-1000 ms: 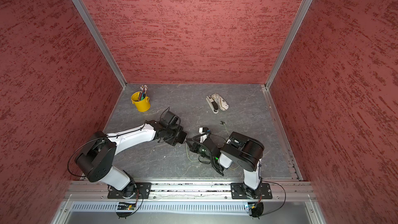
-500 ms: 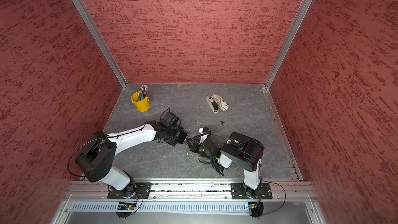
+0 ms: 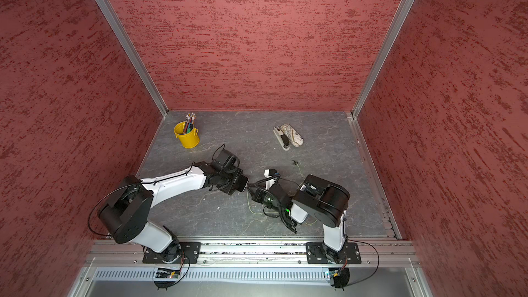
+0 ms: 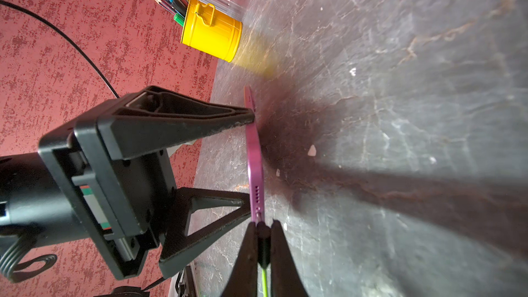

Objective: Plug wired earphones into phones
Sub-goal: Insert the wired earphone into the phone.

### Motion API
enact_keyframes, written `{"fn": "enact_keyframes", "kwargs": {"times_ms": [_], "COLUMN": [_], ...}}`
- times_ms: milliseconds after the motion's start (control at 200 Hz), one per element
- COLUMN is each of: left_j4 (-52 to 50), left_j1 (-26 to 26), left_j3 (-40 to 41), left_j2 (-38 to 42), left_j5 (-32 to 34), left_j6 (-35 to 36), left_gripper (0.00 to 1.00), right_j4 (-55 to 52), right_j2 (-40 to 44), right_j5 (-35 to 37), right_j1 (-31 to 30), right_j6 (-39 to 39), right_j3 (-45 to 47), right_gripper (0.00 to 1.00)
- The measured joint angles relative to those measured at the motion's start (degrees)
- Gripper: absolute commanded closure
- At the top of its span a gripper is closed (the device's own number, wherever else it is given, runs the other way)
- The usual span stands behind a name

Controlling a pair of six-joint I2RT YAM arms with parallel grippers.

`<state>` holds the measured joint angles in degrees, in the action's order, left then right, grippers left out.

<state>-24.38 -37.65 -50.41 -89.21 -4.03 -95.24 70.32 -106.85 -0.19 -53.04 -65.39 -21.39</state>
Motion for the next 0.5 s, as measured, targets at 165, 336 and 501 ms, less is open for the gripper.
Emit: {"fn": "enact_keyframes", "kwargs": {"times_ms": [165,336,501], "left_j4": [0.02,0.04,0.44], "left_j1": [-0.04,-0.04,-0.02], "left_j3": [0.07,0.13,0.50], "left_j2": [0.02,0.04,0.33], "left_j5": [0.35,1.33,2.97], "left_j6": [-0.59,-1.66,-3.37], "left_gripper": [0.28,0.28,0.28], "right_j4": [-0.83,-3.15,-7.80], "right_j2": [-0.02,0.00,0.59], "right_j5": [0.07,0.90,2.38], "right_j1": [0.00,0.00,-0.24], "right_j6": [0.07,0.94,2.89], "right_j3": [-0.66,-1.99,-4.42], "right_gripper": [1.00,1.00,1.00]}}
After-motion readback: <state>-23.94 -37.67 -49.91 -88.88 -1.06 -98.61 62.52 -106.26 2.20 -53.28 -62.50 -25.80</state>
